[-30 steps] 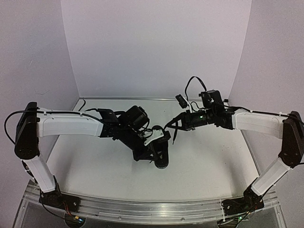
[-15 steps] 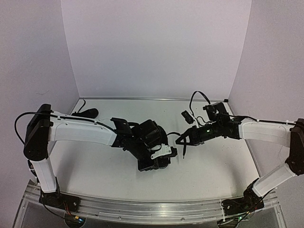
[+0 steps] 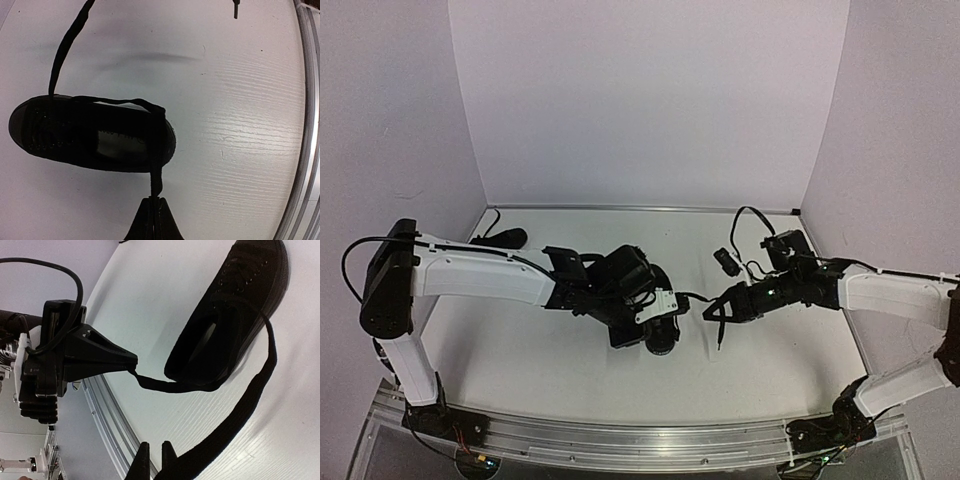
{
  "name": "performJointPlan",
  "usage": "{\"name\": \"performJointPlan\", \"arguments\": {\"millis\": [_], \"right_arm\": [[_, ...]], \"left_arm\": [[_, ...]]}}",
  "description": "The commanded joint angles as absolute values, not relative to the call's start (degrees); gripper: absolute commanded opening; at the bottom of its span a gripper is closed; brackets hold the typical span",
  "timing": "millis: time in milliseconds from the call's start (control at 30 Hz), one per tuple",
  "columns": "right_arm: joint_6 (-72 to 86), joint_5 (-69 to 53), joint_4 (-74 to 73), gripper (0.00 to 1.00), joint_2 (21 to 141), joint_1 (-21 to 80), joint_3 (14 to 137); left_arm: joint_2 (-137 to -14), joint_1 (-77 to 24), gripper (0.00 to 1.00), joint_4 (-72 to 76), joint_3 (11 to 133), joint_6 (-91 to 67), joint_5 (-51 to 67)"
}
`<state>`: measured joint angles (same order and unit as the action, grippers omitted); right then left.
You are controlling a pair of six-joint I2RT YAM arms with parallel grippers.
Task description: Tie the shoes
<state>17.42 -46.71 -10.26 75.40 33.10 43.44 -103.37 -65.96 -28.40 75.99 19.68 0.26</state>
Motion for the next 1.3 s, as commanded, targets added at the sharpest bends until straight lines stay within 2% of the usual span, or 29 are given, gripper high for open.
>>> {"name": "performJointPlan", "arguments": {"millis": [0,167,367,600,833,900,967,1033,1100,1167,1200,1267], "right_arm": [[16.5,-39.7,-10.3,0.08,74.5,33.3,50.1],[17.9,-35.1,-10.2,0.06,82.0,33.2,65.1],[19.6,-39.4,-10.2,0.05,93.7,33.2,79.6],[20.0,-48.3,-9.1,0.05,103.3,33.3,84.3],[20.0,-50.6,-9.2,0.05,103.6,33.4,86.2],[20.0,-50.4,-9.2,0.05,103.0,33.4,86.0],[20.0,-50.4,-9.2,0.05,102.6,33.4,85.8],[20.1,-50.4,-9.2,0.06,102.4,33.4,85.8],[20.1,-50.5,-9.1,0.07,102.6,33.4,85.9],[20.6,-51.0,-8.6,0.08,103.0,33.5,86.0],[21.1,-51.3,-7.9,0.08,103.4,33.6,86.0],[22.7,-51.2,-5.4,0.08,104.2,34.6,85.9]], "left_arm": [[-99.8,-65.7,0.0,-25.6,79.6,20.2,-0.2],[-95.2,-65.7,0.0,-18.9,72.8,20.0,2.4],[-93.3,-67.7,0.0,-11.2,67.4,22.4,0.4],[-101.4,-70.0,0.0,-9.0,73.2,28.0,-6.4],[-115.4,-71.1,0.01,-0.5,85.7,35.8,-13.4],[-118.5,-71.3,0.07,-1.0,88.9,36.8,-13.7],[-118.3,-71.4,0.19,-2.6,89.6,35.9,-13.2],[-115.5,-71.5,0.34,-3.8,87.2,34.4,-11.5],[-110.8,-71.5,0.53,-3.6,82.0,32.4,-10.2],[-105.3,-71.5,0.64,-3.6,76.4,29.8,-9.2],[-102.2,-71.6,0.69,-3.7,73.5,28.2,-8.8],[-94.5,-71.8,0.71,-3.5,68.1,23.5,-8.4]]}}
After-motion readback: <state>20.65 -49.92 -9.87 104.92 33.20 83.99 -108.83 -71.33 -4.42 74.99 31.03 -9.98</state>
